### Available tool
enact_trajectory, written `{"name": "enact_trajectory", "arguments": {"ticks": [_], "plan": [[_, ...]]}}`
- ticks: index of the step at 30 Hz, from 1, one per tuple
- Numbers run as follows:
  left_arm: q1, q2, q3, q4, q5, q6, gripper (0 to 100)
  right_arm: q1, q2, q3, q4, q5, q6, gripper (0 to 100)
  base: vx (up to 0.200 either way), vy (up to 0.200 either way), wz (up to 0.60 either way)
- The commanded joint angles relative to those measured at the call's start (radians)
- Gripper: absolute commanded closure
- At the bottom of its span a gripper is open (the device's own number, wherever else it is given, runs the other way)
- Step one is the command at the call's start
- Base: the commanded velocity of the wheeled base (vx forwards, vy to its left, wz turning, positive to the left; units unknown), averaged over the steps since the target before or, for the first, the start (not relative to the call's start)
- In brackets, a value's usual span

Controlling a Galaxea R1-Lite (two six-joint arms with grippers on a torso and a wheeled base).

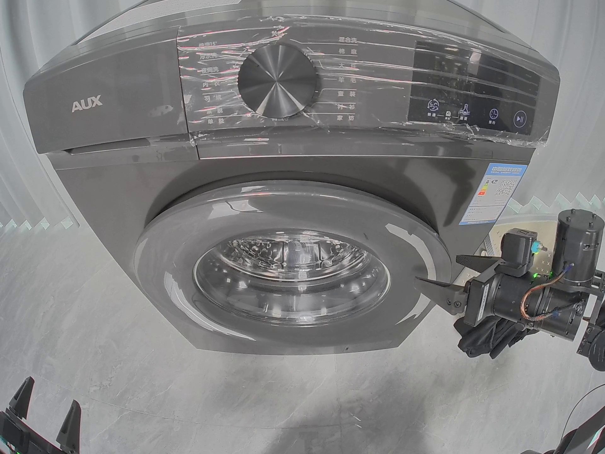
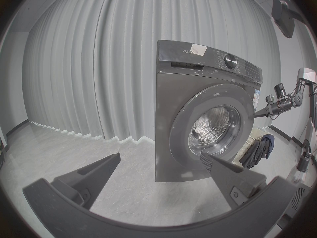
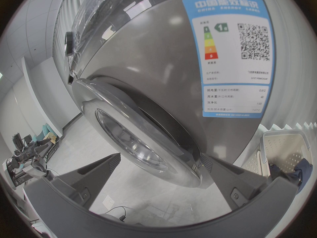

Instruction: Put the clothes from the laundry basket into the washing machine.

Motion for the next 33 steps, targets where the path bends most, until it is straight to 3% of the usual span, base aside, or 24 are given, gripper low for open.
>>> {"name": "enact_trajectory", "arguments": {"ticks": [1,12,19,20,25,33], "plan": [[0.000,-0.015,0.016,0.000,0.000,-0.001,0,0.000,0.042,-0.023,-0.001,-0.001,-0.002,0,0.000,0.000,0.00],[0.000,-0.015,0.016,0.000,0.000,-0.001,0,0.005,0.091,-0.057,-0.022,0.008,-0.001,0,0.000,0.000,0.00],[0.000,-0.015,0.016,0.000,0.000,-0.001,0,0.026,0.090,-0.025,-0.053,0.009,-0.001,0,0.000,0.000,0.00],[0.000,-0.015,0.016,0.000,0.000,-0.001,0,0.032,0.068,0.023,-0.053,0.008,-0.004,0,0.000,0.000,0.00],[0.000,-0.015,0.016,0.000,0.000,-0.001,0,0.037,0.001,0.081,-0.051,0.006,-0.005,0,0.000,0.000,0.00],[0.000,-0.015,0.016,0.000,-0.001,-0.001,0,0.032,0.021,0.041,-0.051,0.006,-0.005,0,0.000,0.000,0.00]]}}
